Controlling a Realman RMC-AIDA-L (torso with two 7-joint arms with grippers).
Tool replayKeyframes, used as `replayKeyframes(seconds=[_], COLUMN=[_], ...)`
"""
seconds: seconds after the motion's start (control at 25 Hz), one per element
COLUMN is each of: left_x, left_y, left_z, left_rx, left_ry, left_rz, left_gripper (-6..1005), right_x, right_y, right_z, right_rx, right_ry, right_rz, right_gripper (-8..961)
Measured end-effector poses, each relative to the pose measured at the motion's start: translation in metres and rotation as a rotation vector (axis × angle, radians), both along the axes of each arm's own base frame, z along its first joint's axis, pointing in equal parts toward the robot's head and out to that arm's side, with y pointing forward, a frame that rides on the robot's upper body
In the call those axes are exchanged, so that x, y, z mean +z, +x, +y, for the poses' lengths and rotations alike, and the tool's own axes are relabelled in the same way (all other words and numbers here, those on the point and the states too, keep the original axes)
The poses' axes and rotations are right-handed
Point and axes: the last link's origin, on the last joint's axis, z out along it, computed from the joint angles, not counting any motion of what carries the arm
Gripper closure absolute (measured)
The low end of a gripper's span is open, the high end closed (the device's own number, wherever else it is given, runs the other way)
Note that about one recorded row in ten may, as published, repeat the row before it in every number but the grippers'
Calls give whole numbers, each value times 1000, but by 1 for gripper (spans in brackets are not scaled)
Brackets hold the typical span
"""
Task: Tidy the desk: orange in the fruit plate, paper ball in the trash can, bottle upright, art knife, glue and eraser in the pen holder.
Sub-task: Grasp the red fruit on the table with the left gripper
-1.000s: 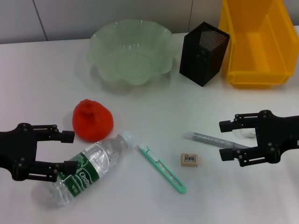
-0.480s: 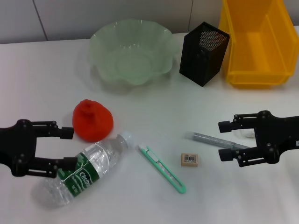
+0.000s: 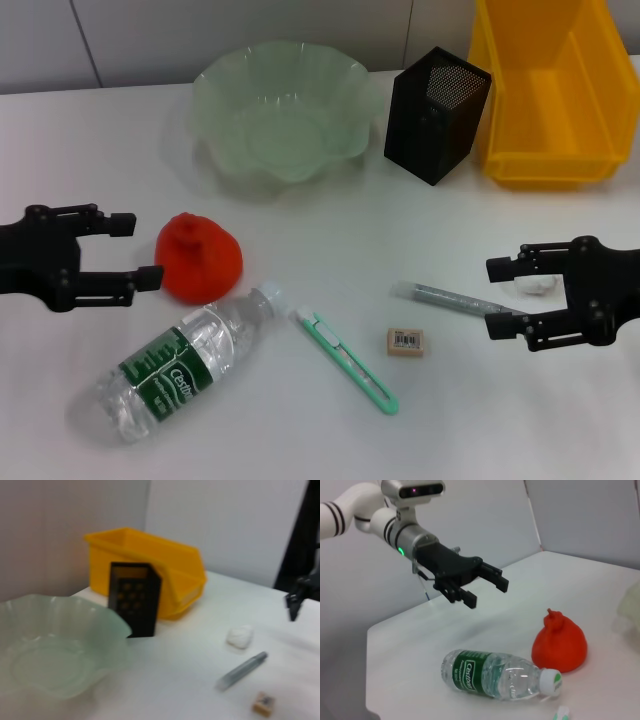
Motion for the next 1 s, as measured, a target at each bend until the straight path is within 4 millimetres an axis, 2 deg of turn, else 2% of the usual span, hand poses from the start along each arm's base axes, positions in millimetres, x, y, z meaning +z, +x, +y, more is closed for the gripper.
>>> replayKeyframes(seconds=[0.04, 0.28, 0.36, 0.4, 1.0], left_x=[-10, -31, -31, -40, -81], left_y=[-4, -19, -19, -26, -25], left_z=[6, 23, 23, 28, 37], left_rx=[22, 96, 96, 114, 99], left_ry=[40, 141, 141, 172, 190], left_rz=[29, 89, 89, 106, 63], left_gripper=[187, 186, 186, 186, 186], right_x=[1, 3, 4, 4, -6], right_y=[0, 0, -1, -1, -7], right_z=[0, 2, 4, 5, 7], right_rx=[-9, -63, -76, -81, -91], right_ry=[-1, -18, -17, -17, -36], right_rz=[0, 5, 11, 13, 40], right_gripper=[200, 203, 204, 204, 211])
